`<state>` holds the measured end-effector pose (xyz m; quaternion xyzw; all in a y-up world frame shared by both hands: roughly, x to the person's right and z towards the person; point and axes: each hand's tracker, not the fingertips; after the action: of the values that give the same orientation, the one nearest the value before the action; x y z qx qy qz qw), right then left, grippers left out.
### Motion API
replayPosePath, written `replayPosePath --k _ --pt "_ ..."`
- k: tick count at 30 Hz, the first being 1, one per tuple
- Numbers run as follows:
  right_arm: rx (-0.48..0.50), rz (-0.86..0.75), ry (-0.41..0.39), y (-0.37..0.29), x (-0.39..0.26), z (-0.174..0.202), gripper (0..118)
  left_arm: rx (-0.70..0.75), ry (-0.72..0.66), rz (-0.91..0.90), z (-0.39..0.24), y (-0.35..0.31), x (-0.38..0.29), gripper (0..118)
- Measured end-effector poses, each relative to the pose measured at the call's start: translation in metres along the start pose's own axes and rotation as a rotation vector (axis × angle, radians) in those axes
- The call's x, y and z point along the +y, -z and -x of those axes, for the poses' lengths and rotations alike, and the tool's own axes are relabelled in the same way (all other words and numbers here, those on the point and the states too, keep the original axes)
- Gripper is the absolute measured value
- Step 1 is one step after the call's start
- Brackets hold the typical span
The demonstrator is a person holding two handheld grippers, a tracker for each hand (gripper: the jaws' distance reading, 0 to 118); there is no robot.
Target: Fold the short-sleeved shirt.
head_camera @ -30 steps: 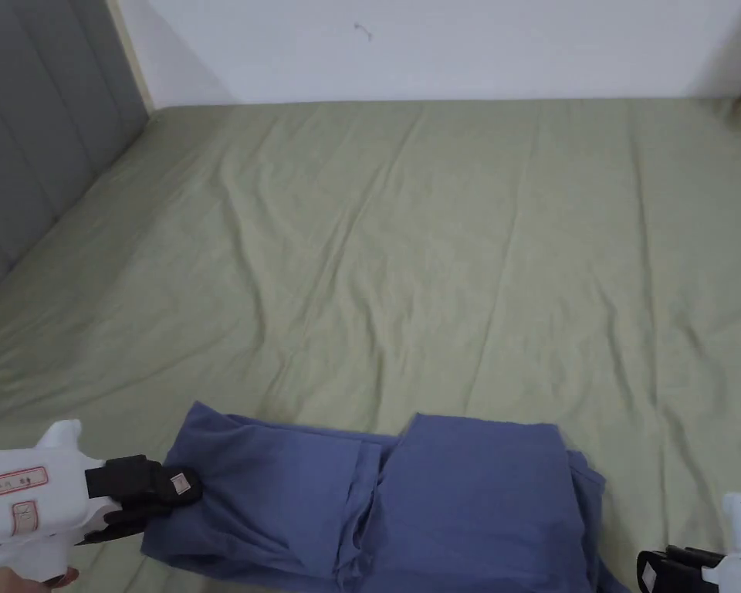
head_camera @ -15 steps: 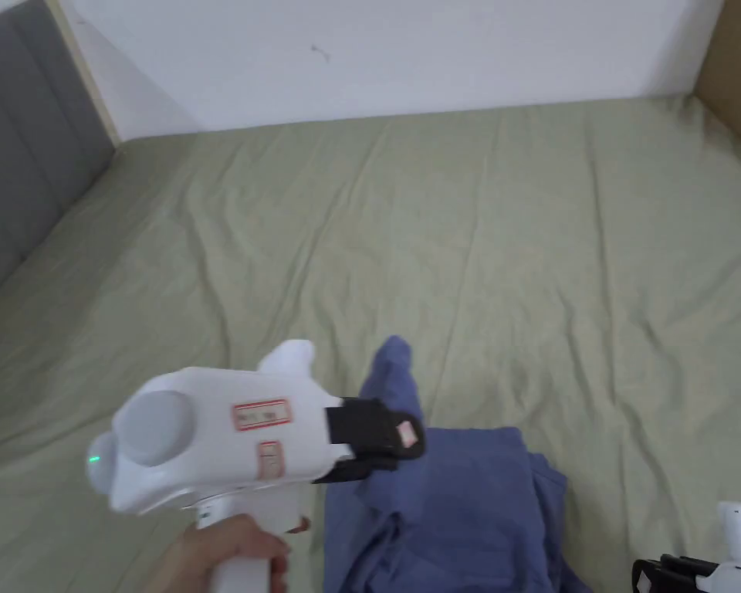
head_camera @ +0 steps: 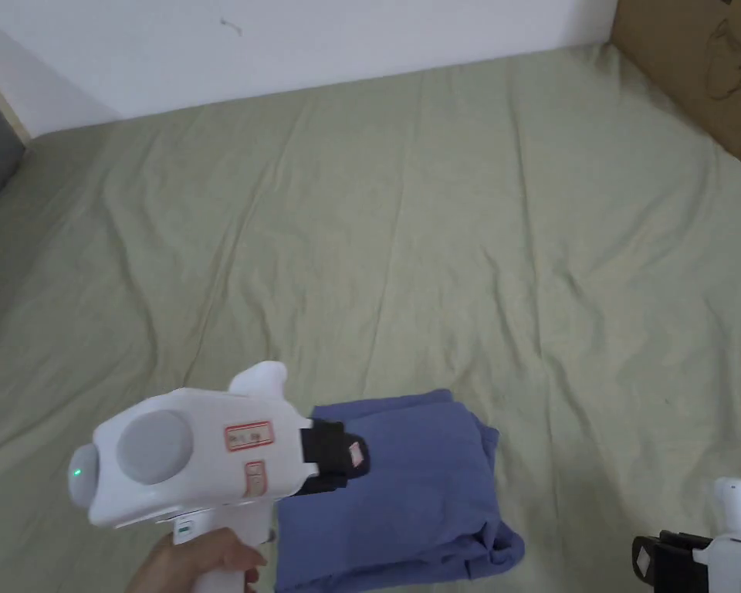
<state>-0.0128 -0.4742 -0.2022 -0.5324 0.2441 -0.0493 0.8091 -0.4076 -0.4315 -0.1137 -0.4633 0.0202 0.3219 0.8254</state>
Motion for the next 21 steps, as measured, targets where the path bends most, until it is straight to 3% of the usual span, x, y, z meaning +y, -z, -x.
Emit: replayPosePath --k 4,6,14,15,18,21 --pt "0.011 -0.026 0.011 -0.004 0.006 -0.003 5 -0.078 -0.1 0.07 0.003 0.023 -0.007 0" --pt "0.01 -0.035 0.002 -0.003 0.007 -0.001 5 -0.157 -0.067 0.11 -0.008 0.046 -0.013 0" --pt "0.011 -0.039 0.029 -0.006 0.002 -0.001 5 -0.178 0.064 0.349 -0.07 0.142 -0.033 0" --pt "0.004 -0.037 0.029 -0.006 0.001 0.0 5 -0.136 0.037 0.385 -0.076 0.146 -0.038 0" --pt "-0.015 -0.04 0.009 -0.011 -0.001 0.005 5 -0.225 0.142 0.388 -0.095 0.148 -0.056 0" --pt "-0.009 -0.041 -0.011 -0.016 0.002 0.008 5 -0.304 0.14 0.32 -0.097 0.126 -0.052 0"
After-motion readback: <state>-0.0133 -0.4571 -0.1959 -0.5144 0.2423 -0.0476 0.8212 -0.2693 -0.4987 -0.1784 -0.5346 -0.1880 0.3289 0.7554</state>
